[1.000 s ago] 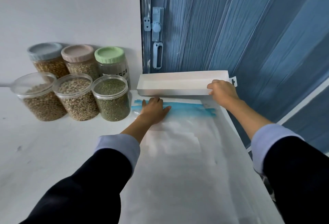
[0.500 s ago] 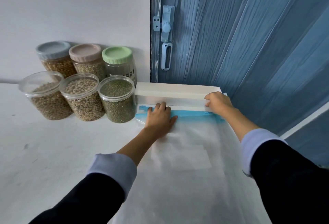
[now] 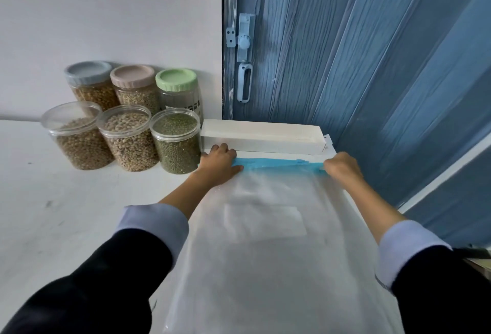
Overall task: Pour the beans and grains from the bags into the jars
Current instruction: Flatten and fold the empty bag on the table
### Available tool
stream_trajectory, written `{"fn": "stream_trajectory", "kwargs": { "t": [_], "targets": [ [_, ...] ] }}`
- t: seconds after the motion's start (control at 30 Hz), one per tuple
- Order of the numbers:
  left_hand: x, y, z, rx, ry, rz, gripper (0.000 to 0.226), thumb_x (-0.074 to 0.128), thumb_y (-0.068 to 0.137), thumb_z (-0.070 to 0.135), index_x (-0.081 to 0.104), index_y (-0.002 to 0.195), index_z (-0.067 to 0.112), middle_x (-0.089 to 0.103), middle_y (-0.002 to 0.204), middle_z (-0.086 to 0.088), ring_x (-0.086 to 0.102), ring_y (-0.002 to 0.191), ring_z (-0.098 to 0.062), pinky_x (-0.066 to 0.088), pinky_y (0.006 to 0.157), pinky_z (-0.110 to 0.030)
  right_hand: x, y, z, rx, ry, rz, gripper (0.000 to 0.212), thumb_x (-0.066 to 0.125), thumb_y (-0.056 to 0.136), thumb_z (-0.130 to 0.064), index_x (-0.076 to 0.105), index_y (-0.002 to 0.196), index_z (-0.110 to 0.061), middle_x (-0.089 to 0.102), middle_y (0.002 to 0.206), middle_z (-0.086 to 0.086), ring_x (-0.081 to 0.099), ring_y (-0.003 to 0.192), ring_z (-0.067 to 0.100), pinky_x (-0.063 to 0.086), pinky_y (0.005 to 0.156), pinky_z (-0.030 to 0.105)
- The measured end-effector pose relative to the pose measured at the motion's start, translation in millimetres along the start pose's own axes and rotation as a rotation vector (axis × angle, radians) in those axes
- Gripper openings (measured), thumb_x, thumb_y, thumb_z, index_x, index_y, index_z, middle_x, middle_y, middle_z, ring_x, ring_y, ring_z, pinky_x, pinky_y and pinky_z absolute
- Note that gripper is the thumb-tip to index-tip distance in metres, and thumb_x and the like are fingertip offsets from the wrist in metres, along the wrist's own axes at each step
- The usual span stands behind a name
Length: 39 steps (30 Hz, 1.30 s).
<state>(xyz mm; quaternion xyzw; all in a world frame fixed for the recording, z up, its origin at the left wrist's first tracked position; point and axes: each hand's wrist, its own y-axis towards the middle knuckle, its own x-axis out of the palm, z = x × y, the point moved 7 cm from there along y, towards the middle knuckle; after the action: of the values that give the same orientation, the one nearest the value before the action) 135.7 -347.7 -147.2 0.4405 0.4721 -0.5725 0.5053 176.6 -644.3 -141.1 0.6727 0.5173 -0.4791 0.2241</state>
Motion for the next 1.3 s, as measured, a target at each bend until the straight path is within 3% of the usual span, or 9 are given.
{"fn": "stream_trajectory", "kwargs": {
  "t": [0.1, 0.27, 0.43, 0.57, 0.73, 0.93, 1.07, 1.2, 1.3],
  "targets": [
    [0.1, -4.6, 7.3, 0.025, 0.003, 0.031, 0.045, 0.048, 0.094, 0.046, 0.049, 0.129, 0.019, 0.044, 0.129, -0.010, 0.036, 0.124, -0.027, 0.032, 0.102, -0.052, 13.2, -0.3, 6.2, -0.024, 0.099, -0.073, 0.034, 0.049, 0.088, -0.022, 0.056, 0.117, -0.007, 0.055, 0.125, 0.018, 0.053, 0.113, 0.036, 0.048, 0.084, 0.037],
    [0.5, -9.9, 4.5, 0.019, -0.058, 0.115, 0.039, 0.050, 0.093, 0.047, 0.058, 0.119, 0.019, 0.051, 0.123, -0.007, 0.040, 0.121, -0.025, 0.034, 0.099, -0.047, 14.9, -17.8, -12.0, -0.345, 0.077, 0.043, 0.028, 0.058, 0.091, -0.023, 0.060, 0.117, -0.015, 0.049, 0.129, 0.008, 0.037, 0.124, 0.031, 0.036, 0.097, 0.038],
    [0.3, -17.3, -1.8, 0.073, -0.191, 0.089, 0.049, 0.056, 0.088, 0.052, 0.056, 0.127, 0.022, 0.052, 0.126, -0.004, 0.041, 0.124, -0.024, 0.038, 0.099, -0.044, 36.2, -37.0, -26.8, -0.626, -0.138, -0.104, 0.041, 0.057, 0.093, -0.024, 0.050, 0.133, -0.029, 0.047, 0.138, -0.009, 0.030, 0.129, 0.021, 0.022, 0.109, 0.042],
    [3.1, -22.0, -8.3, 0.175, -0.190, 0.001, 0.051, 0.065, 0.087, 0.034, 0.050, 0.134, 0.023, 0.049, 0.132, -0.003, 0.040, 0.126, -0.023, 0.038, 0.103, -0.043, 30.9, -35.2, -31.8, -0.654, -0.176, 0.001, 0.023, 0.061, 0.090, -0.027, 0.061, 0.114, -0.024, 0.051, 0.121, -0.001, 0.037, 0.117, 0.024, 0.028, 0.103, 0.041],
    [1.8, -26.3, -7.6, 0.185, -0.152, 0.141, 0.042, 0.062, 0.090, 0.027, 0.054, 0.131, 0.022, 0.055, 0.126, -0.003, 0.045, 0.120, -0.023, 0.042, 0.096, -0.039, 26.6, -36.8, -33.5, -0.704, -0.149, -0.018, 0.015, 0.067, 0.085, -0.017, 0.065, 0.099, -0.013, 0.058, 0.110, 0.001, 0.047, 0.111, 0.023, 0.037, 0.092, 0.036],
    [-3.7, -28.2, -3.0, 0.115, -0.064, 0.283, 0.036, 0.062, 0.089, 0.035, 0.057, 0.119, 0.015, 0.058, 0.118, -0.004, 0.048, 0.116, -0.023, 0.040, 0.093, -0.038, 24.8, -40.9, -31.2, -0.700, -0.268, 0.008, 0.026, 0.064, 0.088, -0.018, 0.064, 0.114, -0.015, 0.052, 0.117, 0.003, 0.043, 0.115, 0.023, 0.036, 0.093, 0.034],
    [-5.4, -31.5, -4.8, 0.083, -0.060, 0.368, 0.037, 0.064, 0.086, 0.037, 0.059, 0.115, 0.014, 0.058, 0.115, -0.002, 0.047, 0.115, -0.023, 0.037, 0.090, -0.038, 22.8, -42.4, -25.0, -0.610, -0.256, -0.025, 0.017, 0.064, 0.087, -0.019, 0.057, 0.102, -0.016, 0.048, 0.119, 0.002, 0.039, 0.116, 0.023, 0.034, 0.091, 0.035],
    [-9.3, -38.5, -4.4, 0.145, -0.076, 0.487, 0.037, 0.072, 0.080, 0.031, 0.063, 0.109, 0.008, 0.062, 0.108, -0.008, 0.052, 0.107, -0.030, 0.038, 0.083, -0.040, 20.2, -48.6, -26.4, -0.650, -0.337, -0.026, 0.033, 0.066, 0.086, -0.026, 0.056, 0.117, -0.021, 0.048, 0.120, -0.001, 0.037, 0.118, 0.020, 0.032, 0.092, 0.036],
    [-9.1, -41.1, -6.1, 0.147, -0.084, 0.494, 0.039, 0.073, 0.079, 0.031, 0.064, 0.108, 0.007, 0.062, 0.107, -0.009, 0.052, 0.106, -0.030, 0.039, 0.082, -0.041, 18.1, -52.8, -28.2, -0.682, -0.310, 0.033, 0.027, 0.067, 0.085, -0.021, 0.061, 0.110, -0.016, 0.045, 0.113, 0.001, 0.037, 0.114, 0.021, 0.029, 0.091, 0.033]
  ]
}}
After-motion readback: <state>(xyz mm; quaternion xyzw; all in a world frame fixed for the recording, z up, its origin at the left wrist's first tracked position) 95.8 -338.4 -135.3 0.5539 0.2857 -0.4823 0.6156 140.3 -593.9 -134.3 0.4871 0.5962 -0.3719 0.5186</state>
